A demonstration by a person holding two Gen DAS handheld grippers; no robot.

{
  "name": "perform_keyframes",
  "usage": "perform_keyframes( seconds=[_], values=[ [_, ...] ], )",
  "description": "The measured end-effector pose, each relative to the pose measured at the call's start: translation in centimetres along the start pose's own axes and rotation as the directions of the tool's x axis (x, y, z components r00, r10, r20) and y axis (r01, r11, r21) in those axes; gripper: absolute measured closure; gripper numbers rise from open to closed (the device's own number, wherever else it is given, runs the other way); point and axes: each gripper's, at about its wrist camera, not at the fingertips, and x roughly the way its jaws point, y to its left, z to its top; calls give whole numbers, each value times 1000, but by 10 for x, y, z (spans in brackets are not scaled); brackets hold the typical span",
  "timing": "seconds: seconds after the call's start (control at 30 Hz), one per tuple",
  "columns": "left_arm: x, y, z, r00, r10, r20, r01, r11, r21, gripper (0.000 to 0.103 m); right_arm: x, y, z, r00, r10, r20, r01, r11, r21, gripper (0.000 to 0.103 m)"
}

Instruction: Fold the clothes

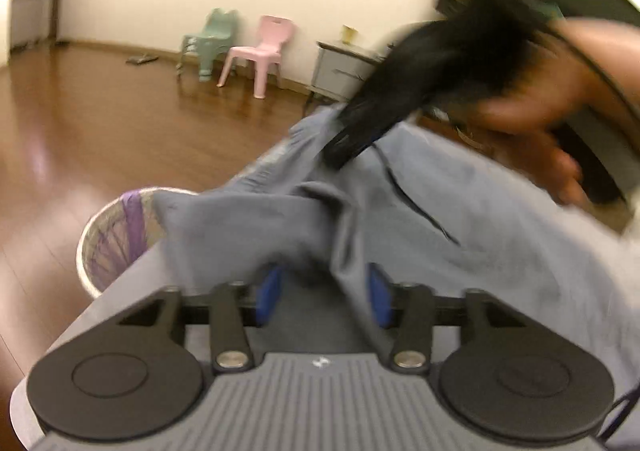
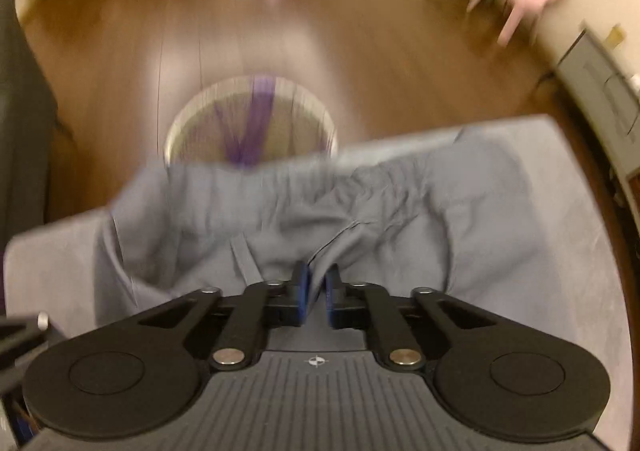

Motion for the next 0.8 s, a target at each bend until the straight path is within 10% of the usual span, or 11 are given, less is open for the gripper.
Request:
perform_keyframes(
  seconds=[0.17,0.27,0.43,0.5,0.53,0.77,0.8],
  values=[
    [10,59,8,990,-126,-56,99,935,-341,34,-59,-28,-39,939,79,334,-143,975,171,101],
    [16,82,3,978,-197,-74,138,865,-482,37,-44,-25,-46,969,47,243,-88,983,159,101],
    [9,63,5,974,-213,-75,174,920,-352,39,-32,8,-16,988,31,152,-32,999,5,88],
    [7,51,7,983,-176,-57,153,948,-277,39,-27,22,-4,993,20,116,-13,998,-58,47],
    [6,45,8,986,-157,-47,142,961,-239,39,-24,28,2,995,14,97,-5,996,-91,42],
    [16,27,2,991,-91,-99,82,993,-90,40,21,61,7,989,-14,-144,-33,946,-323,45],
    [18,30,2,989,-93,-111,82,992,-99,40,27,64,6,985,-27,-172,-35,937,-348,59]
  ],
)
